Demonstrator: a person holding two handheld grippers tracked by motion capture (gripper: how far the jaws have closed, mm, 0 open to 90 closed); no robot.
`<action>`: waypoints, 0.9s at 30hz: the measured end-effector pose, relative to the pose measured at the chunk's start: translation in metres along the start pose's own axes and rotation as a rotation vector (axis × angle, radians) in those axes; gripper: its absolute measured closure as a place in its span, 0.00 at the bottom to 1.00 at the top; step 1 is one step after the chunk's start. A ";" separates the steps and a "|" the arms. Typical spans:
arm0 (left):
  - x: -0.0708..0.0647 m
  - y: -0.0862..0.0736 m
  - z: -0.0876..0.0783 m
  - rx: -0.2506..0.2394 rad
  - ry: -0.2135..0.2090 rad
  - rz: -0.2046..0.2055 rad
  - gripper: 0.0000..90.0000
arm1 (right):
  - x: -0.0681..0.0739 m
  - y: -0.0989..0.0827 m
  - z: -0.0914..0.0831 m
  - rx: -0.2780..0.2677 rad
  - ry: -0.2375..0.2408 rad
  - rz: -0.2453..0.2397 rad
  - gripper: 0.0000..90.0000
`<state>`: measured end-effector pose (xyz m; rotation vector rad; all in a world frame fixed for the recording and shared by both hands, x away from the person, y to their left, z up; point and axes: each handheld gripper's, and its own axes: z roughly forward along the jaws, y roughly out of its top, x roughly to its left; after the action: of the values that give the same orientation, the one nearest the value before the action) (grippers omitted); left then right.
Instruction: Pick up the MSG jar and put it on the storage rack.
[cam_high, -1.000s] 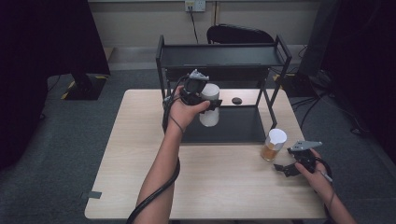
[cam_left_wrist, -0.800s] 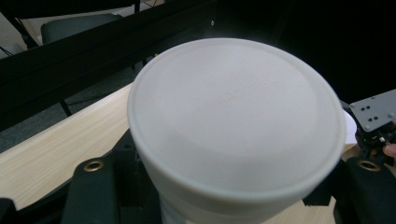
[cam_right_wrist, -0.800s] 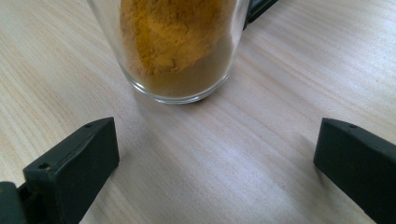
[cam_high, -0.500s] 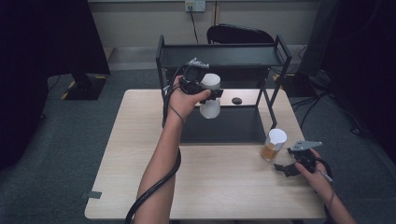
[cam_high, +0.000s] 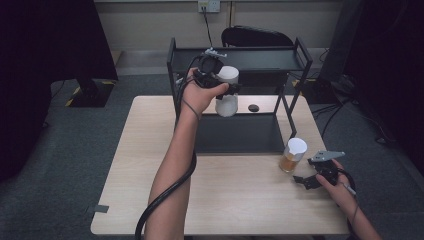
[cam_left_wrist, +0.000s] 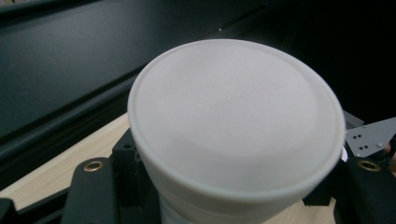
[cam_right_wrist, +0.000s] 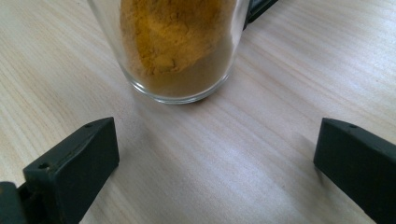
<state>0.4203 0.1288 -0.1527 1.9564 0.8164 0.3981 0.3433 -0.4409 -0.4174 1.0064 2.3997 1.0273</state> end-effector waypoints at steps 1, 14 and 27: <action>0.000 0.001 -0.001 0.000 0.000 -0.001 0.38 | 0.000 0.000 0.000 0.000 0.000 0.000 0.00; -0.002 0.026 -0.026 -0.025 0.021 -0.011 0.38 | 0.000 0.000 0.000 0.000 0.000 0.000 0.00; -0.007 0.045 -0.043 -0.050 0.053 0.000 0.38 | 0.000 0.000 0.000 0.000 0.000 0.000 0.00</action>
<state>0.4080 0.1371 -0.0918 1.9064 0.8327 0.4683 0.3433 -0.4409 -0.4174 1.0062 2.3994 1.0275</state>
